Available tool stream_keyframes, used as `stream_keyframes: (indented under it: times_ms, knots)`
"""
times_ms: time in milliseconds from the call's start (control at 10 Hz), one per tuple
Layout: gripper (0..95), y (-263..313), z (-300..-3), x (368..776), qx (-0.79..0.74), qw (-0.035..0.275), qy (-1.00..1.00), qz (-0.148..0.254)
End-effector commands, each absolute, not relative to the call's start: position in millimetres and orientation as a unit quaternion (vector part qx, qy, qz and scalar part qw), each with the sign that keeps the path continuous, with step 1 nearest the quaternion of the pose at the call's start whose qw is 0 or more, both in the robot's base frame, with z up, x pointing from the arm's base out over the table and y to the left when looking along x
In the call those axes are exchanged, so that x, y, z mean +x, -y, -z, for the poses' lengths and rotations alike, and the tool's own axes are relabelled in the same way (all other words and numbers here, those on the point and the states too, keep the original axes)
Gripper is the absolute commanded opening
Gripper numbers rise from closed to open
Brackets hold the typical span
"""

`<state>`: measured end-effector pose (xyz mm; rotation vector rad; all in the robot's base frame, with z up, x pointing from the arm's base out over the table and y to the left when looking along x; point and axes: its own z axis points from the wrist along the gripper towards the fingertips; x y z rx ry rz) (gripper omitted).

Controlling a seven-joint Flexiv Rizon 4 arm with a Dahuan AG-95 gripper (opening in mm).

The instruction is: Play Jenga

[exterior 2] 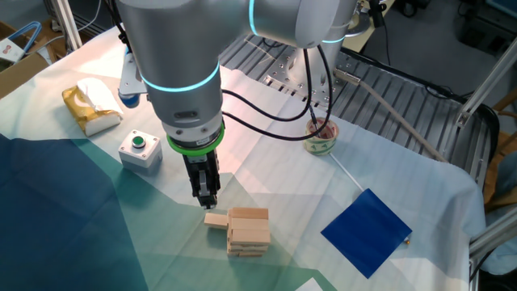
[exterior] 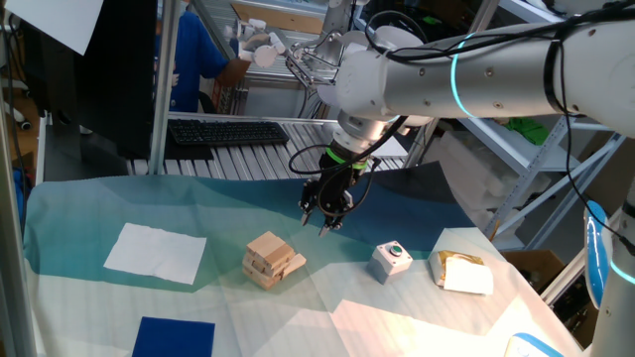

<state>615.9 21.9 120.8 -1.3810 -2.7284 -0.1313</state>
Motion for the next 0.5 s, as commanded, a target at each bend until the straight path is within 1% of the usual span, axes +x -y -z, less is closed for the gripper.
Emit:
stream_keyframes:
  times_ms: [100, 500]
  knots:
    - [38.0, -21.2, -120.5, 617.6, -0.451, 0.042, 0.890, 0.046]
    - [38.0, -18.0, -114.3, 623.9, -0.452, 0.040, 0.890, 0.051]
